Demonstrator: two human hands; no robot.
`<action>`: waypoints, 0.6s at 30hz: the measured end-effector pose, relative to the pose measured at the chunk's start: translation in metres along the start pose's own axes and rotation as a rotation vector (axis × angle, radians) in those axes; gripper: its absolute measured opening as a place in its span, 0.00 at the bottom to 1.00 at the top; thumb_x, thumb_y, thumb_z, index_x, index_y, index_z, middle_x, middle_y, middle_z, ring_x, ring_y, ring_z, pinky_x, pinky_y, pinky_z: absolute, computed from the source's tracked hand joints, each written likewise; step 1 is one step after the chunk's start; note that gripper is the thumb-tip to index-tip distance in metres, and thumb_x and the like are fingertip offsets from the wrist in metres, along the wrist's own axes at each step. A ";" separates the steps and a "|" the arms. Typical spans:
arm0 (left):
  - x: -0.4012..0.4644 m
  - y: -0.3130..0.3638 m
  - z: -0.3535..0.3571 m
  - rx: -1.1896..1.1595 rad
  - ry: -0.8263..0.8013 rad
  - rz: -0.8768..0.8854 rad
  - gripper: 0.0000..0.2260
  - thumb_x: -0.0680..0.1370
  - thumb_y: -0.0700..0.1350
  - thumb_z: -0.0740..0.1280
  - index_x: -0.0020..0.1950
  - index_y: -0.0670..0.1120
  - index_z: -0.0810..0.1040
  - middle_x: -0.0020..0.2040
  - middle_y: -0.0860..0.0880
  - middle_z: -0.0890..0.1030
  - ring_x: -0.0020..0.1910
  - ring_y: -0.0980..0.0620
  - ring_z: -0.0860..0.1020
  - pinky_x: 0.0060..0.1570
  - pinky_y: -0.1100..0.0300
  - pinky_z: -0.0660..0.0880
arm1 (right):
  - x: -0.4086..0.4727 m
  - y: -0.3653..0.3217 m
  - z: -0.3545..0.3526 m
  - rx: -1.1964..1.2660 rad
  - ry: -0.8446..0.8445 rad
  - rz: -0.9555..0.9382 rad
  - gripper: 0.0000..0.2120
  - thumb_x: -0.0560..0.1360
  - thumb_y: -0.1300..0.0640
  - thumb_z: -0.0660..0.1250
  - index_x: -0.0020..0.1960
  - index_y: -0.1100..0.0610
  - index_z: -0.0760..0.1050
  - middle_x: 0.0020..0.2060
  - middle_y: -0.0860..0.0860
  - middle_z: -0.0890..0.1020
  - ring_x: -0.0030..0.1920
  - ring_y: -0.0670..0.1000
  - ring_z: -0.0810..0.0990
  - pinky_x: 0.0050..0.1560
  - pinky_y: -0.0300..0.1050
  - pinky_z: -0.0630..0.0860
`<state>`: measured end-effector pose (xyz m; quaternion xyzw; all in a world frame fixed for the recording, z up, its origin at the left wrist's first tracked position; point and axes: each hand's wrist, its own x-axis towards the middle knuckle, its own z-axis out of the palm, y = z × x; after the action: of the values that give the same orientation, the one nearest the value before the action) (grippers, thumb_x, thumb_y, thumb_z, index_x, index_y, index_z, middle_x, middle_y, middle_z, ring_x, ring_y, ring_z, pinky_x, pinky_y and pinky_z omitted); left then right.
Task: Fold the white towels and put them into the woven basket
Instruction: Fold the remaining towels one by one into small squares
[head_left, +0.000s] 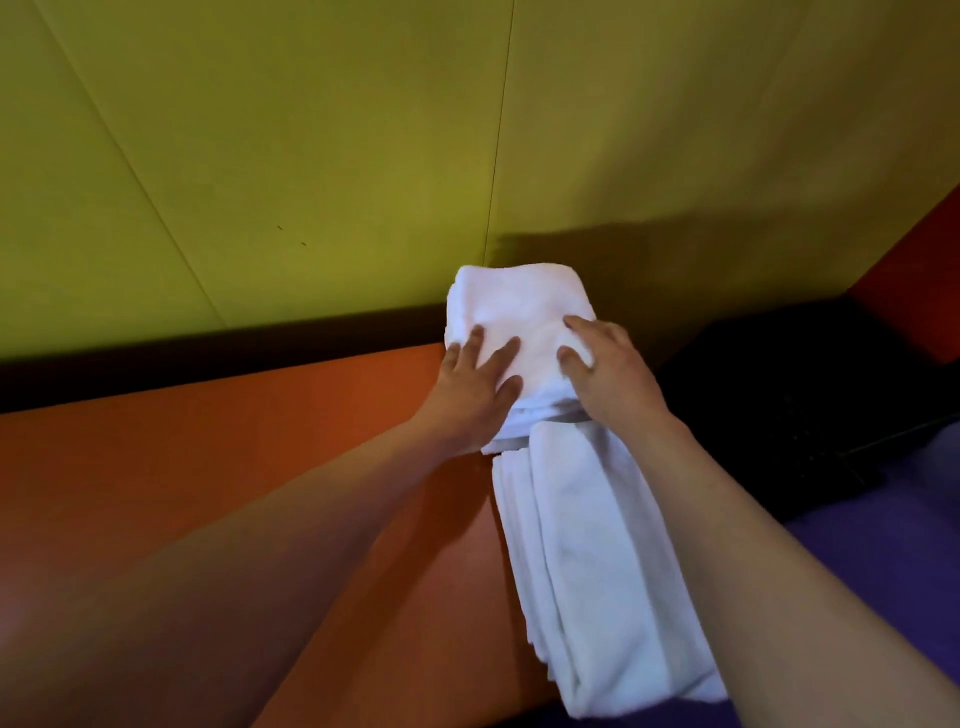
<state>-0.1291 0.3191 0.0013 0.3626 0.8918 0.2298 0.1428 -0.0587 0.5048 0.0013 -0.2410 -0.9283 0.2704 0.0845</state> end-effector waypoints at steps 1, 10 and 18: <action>0.000 -0.003 0.004 -0.011 0.021 0.000 0.25 0.86 0.54 0.52 0.83 0.52 0.52 0.83 0.43 0.46 0.81 0.39 0.43 0.79 0.46 0.43 | 0.000 0.001 0.001 0.003 0.018 -0.004 0.23 0.81 0.45 0.60 0.75 0.43 0.66 0.75 0.53 0.65 0.70 0.59 0.71 0.70 0.57 0.69; -0.031 -0.008 -0.021 0.190 0.033 0.024 0.26 0.81 0.51 0.61 0.79 0.55 0.61 0.81 0.45 0.57 0.77 0.40 0.59 0.73 0.44 0.62 | -0.021 -0.029 -0.009 -0.301 0.125 -0.039 0.22 0.80 0.46 0.60 0.73 0.47 0.69 0.71 0.54 0.71 0.67 0.61 0.70 0.66 0.56 0.67; -0.122 -0.016 -0.059 0.381 0.175 0.146 0.18 0.76 0.49 0.60 0.64 0.49 0.76 0.62 0.47 0.77 0.60 0.41 0.75 0.56 0.47 0.73 | -0.096 -0.073 0.007 -0.158 0.309 -0.306 0.16 0.75 0.55 0.66 0.62 0.52 0.78 0.59 0.51 0.82 0.58 0.56 0.78 0.58 0.53 0.71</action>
<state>-0.0782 0.2036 0.0537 0.4251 0.8996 0.0974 -0.0234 -0.0067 0.4003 0.0329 -0.1419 -0.9484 0.1406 0.2463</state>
